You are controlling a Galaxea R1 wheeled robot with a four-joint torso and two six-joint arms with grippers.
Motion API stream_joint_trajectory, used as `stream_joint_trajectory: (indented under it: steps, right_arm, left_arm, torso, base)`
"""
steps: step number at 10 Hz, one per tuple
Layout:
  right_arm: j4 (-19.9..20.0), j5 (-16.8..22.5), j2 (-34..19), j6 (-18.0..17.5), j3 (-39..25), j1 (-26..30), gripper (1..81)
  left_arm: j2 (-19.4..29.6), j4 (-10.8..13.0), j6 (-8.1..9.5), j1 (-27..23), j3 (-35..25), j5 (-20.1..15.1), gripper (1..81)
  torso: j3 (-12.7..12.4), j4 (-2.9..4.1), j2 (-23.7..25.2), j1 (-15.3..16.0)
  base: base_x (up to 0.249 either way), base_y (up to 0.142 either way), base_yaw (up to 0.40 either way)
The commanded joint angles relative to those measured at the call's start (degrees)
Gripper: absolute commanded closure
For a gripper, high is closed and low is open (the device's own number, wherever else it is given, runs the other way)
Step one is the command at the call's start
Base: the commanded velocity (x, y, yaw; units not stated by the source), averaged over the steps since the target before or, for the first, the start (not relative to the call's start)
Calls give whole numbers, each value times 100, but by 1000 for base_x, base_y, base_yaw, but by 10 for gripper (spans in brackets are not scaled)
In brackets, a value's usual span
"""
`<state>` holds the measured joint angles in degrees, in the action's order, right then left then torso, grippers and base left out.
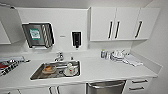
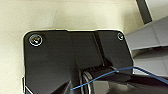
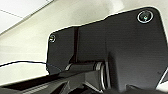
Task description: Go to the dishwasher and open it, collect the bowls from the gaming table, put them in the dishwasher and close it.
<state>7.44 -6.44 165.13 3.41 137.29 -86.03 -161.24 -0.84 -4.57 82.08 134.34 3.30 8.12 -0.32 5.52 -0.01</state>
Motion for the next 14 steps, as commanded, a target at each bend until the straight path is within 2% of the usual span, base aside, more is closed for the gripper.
stream_joint_trajectory:
  steps: [1, 3, 4, 5, 8, 9, 10, 11, 12, 14]
  right_arm:
    - [39, 292, -496, -16, -845, 266, 10]
    - [65, 292, -1126, -42, -1712, 257, 10]
    - [74, 283, -1427, -130, -2075, 257, 10]
    - [74, 283, -1664, -200, -2338, 274, 10]
    - [144, 257, -2316, -315, -2911, 301, 10]
    - [179, 213, -2500, -429, -2981, 309, 10]
    - [240, 213, -2614, -482, -3016, 344, 10]
    - [258, 213, -2667, -491, -3060, 389, 10]
    - [267, 222, -2702, -500, -3122, 432, 10]
    - [267, 239, -2895, -622, -3323, 529, 10]
  left_arm:
    - [777, 49, -61, -240, -1138, -111, 10]
    - [1330, 32, -44, -232, -1857, -84, 10]
    - [1480, 31, -44, -240, -1982, -58, 10]
    - [1551, 14, -44, -231, -1990, -58, 10]
    - [1779, 40, -53, -91, -2034, 171, 10]
    - [1990, 49, -61, 5, -2193, 399, 10]
    - [2243, 100, -113, 154, -2385, 964, 10]
    - [2421, 556, -115, 356, -2422, 1835, 10]
    - [2562, 787, -70, 410, -2430, 2297, 10]
    - [2982, 840, -35, 533, -2622, 2508, 10]
  torso:
    - [0, 0, 0, 1]
    - [0, 0, 0, 1]
    - [0, 0, 0, 1]
    - [0, 0, 573, 369]
    - [0, 0, 822, 523]
    - [0, 0, 1016, 641]
    - [0, 0, 1202, 759]
    - [0, 0, 1408, 889]
    - [0, 0, 1600, 1009]
    - [-2, 0, 2004, 1260]
  base:
    - [0, 0, 0]
    - [0, 0, 0]
    - [0, 0, 0]
    - [0, 0, 0]
    - [0, 0, 0]
    - [0, 0, 0]
    - [0, 0, 0]
    - [0, 0, 0]
    - [0, 0, 0]
    - [0, 0, 0]
